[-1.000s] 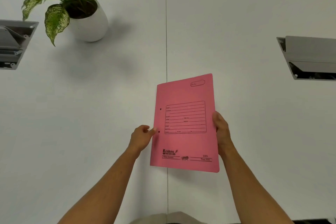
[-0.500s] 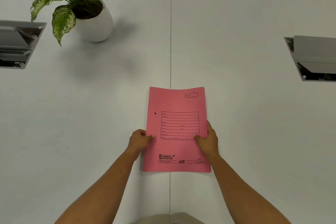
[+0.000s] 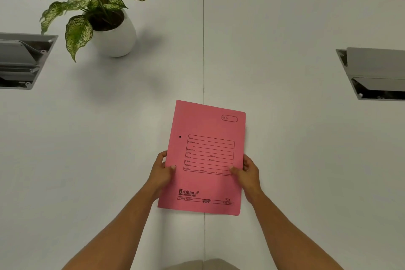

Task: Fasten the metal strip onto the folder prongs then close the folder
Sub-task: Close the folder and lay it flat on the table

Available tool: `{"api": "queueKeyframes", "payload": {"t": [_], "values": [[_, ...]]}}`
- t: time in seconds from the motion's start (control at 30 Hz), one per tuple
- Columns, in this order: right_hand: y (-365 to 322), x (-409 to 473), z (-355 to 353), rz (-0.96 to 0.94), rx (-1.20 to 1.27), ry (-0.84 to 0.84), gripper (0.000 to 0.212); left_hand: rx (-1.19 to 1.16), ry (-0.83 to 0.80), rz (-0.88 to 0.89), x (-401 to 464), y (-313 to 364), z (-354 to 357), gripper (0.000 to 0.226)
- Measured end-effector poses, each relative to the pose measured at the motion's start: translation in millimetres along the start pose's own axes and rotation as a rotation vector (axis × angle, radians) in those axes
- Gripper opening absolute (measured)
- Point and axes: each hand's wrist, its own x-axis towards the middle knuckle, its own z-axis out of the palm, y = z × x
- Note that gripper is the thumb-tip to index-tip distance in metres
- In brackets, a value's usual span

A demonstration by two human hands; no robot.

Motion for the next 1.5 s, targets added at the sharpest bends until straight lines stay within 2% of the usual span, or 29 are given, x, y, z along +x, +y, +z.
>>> {"api": "queueKeyframes", "payload": {"t": [0.17,0.33,0.57,0.67,0.8,0.9,1.1,1.23,1.37,1.5], "values": [[-5,1,4,0.051,0.134,-0.061,0.04,-0.045,-0.048,0.084,-5,5,-18,0.039],[-19,10,19,0.017,0.089,-0.128,0.032,-0.054,-0.004,0.131,1,17,-38,0.041],[-61,35,59,-0.125,-0.015,-0.183,0.036,-0.028,0.147,0.135,38,46,-65,0.045],[-77,54,80,-0.161,-0.048,-0.137,0.036,-0.015,0.165,0.141,59,61,-76,0.05],[-92,80,108,-0.172,-0.108,-0.074,0.049,0.06,0.238,0.167,91,75,-89,0.064],[-102,105,127,-0.196,-0.168,-0.058,0.055,0.103,0.289,0.194,119,82,-95,0.067],[-116,154,158,-0.265,-0.318,-0.05,0.064,0.188,0.394,0.254,170,96,-100,0.06],[-126,179,174,-0.31,-0.413,-0.015,0.056,0.282,0.416,0.304,205,102,-107,0.056],[-133,202,188,-0.319,-0.624,0.026,0.049,0.373,0.446,0.362,229,107,-111,0.047],[-142,217,194,-0.356,-0.82,0.009,0.045,0.489,0.476,0.409,237,116,-114,0.028]]}}
